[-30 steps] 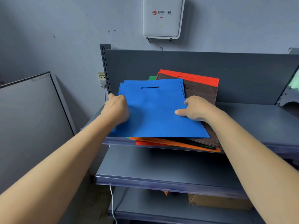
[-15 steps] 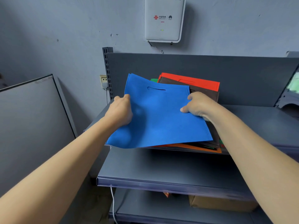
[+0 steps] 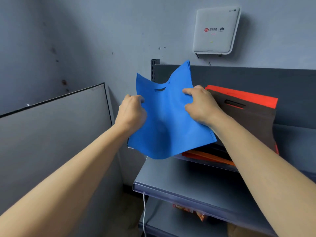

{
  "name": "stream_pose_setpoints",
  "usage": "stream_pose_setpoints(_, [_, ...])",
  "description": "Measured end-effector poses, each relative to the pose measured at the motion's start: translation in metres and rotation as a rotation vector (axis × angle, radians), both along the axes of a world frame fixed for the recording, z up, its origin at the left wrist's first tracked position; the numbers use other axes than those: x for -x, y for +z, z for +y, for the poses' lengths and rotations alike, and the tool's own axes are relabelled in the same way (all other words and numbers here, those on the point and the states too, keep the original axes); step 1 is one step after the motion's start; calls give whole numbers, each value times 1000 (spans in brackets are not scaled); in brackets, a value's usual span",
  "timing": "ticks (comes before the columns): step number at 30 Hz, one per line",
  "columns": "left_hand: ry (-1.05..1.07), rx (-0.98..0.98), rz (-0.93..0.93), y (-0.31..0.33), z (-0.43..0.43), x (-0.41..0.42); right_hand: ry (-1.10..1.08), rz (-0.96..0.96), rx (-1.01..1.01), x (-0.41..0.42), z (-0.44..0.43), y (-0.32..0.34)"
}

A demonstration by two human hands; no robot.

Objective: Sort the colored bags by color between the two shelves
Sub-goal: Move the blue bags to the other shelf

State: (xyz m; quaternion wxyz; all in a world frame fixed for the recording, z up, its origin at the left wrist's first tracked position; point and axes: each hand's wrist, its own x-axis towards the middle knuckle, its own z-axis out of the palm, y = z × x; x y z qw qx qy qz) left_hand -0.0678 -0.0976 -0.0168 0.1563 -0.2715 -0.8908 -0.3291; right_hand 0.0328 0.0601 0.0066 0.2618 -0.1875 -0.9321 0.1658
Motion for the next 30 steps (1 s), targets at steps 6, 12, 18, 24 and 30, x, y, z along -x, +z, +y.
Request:
stream_pose_setpoints(6, [170,-7,36,-1,-63,-3,189,127,21,23,-39,-2])
stream_pose_setpoints(12, [402,-38,-19,-9,-124,-40,409,185,57,23,-88,-5])
stream_pose_setpoints(18, [543,-60,-82,-14,-181,-98,638,171,113,12,-158,-21])
stream_pose_setpoints(24, [790,5,-70,-6,-261,-160,857,122,115,-6,-239,-17])
stream_pose_setpoints(30, [999,3,-110,-1,-335,-227,1072,123,135,-36,-334,-18])
